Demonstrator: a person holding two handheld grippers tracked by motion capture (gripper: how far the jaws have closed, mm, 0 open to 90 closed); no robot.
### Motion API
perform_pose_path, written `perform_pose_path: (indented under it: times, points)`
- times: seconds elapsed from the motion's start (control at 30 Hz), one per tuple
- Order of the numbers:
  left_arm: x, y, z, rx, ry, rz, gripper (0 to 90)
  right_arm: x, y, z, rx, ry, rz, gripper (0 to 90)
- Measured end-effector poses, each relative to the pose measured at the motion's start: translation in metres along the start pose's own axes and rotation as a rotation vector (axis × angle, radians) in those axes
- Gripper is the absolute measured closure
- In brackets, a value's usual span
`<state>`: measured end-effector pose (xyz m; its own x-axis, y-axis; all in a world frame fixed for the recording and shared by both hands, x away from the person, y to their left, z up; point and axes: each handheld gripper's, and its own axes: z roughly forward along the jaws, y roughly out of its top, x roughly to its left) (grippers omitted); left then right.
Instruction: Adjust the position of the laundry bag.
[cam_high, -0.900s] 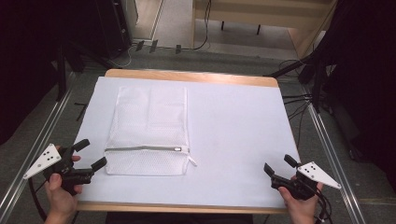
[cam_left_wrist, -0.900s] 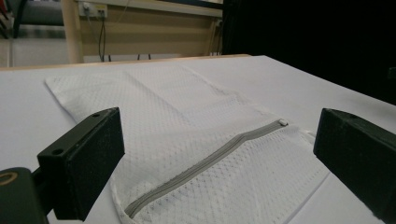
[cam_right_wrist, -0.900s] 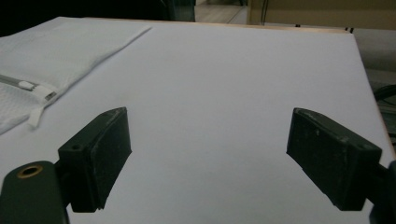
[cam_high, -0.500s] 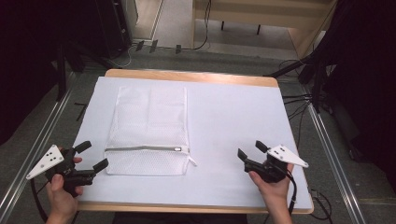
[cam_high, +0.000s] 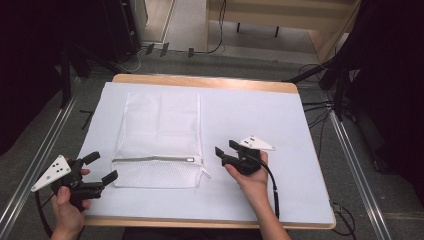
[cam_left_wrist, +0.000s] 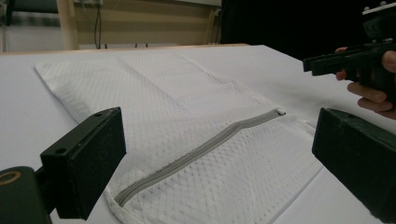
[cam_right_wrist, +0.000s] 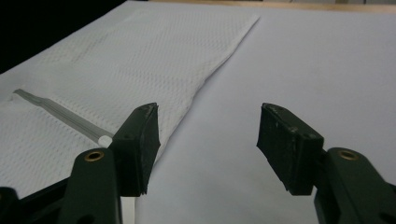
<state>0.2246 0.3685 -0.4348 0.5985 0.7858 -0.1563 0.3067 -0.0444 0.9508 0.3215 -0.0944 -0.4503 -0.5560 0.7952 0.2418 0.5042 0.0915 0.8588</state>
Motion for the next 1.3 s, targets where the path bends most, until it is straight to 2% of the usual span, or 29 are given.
perform_pose_path:
  times: [0.07,0.13,0.23,0.27,0.33,0.37,0.4,0.43,0.67,0.7,0.8,0.83,0.9,1.07,1.17,1.27,1.3]
  points:
    - [0.000,-0.001,0.000,0.002,-0.006,-0.006,3.1,0.004,0.000,0.014,0.027,0.000,-0.001,43.9]
    - [-0.001,-0.001,0.000,0.003,-0.008,-0.010,3.1,0.005,0.000,0.020,0.040,-0.005,0.001,45.3]
    - [-0.002,-0.001,0.001,0.004,-0.009,-0.002,3.1,0.010,-0.003,0.037,0.076,-0.018,0.018,48.7]
    - [-0.002,-0.001,0.001,0.004,-0.008,-0.002,3.1,0.015,-0.006,0.047,0.103,-0.025,0.008,49.4]
    - [-0.004,0.000,0.000,-0.001,-0.008,0.002,3.1,0.018,-0.008,0.051,0.114,-0.024,-0.003,49.4]
    - [-0.004,0.000,0.000,-0.004,-0.009,0.004,3.1,0.025,-0.008,0.055,0.128,-0.029,-0.028,49.5]
    - [-0.005,0.000,0.000,-0.004,-0.008,0.007,3.1,0.025,-0.008,0.055,0.128,-0.029,-0.028,49.5]
    - [-0.006,0.000,0.000,-0.003,-0.007,0.012,3.1,0.027,-0.006,0.057,0.117,-0.009,-0.017,49.9]
    - [-0.005,0.000,0.006,0.014,-0.012,0.009,3.1,0.031,0.003,0.068,0.122,-0.022,-0.007,52.6]
    - [-0.005,0.000,0.007,0.015,-0.008,0.005,3.8,0.033,0.009,0.078,0.142,-0.017,0.006,52.6]
    - [-0.006,0.000,0.007,0.014,-0.006,0.006,4.2,0.036,0.012,0.086,0.154,-0.025,-0.001,52.0]
    - [-0.006,0.000,0.006,0.010,-0.007,0.010,4.2,0.039,0.014,0.096,0.176,-0.053,-0.007,52.1]
    - [-0.005,0.000,0.004,0.009,-0.008,0.010,4.2,0.039,0.014,0.101,0.182,-0.061,0.005,52.8]
    - [-0.002,0.000,0.002,0.000,-0.003,-0.010,4.3,0.040,0.014,0.105,0.187,-0.078,0.009,55.1]
    - [-0.001,-0.001,0.002,0.002,0.005,-0.021,4.3,0.037,0.013,0.107,0.197,-0.097,0.036,60.5]
    - [-0.002,-0.001,0.002,0.007,0.010,-0.018,4.3,0.038,0.014,0.107,0.200,-0.109,0.031,64.0]
    - [-0.002,-0.001,0.001,0.012,0.015,-0.013,4.4,0.040,0.013,0.108,0.205,-0.129,0.005,67.4]
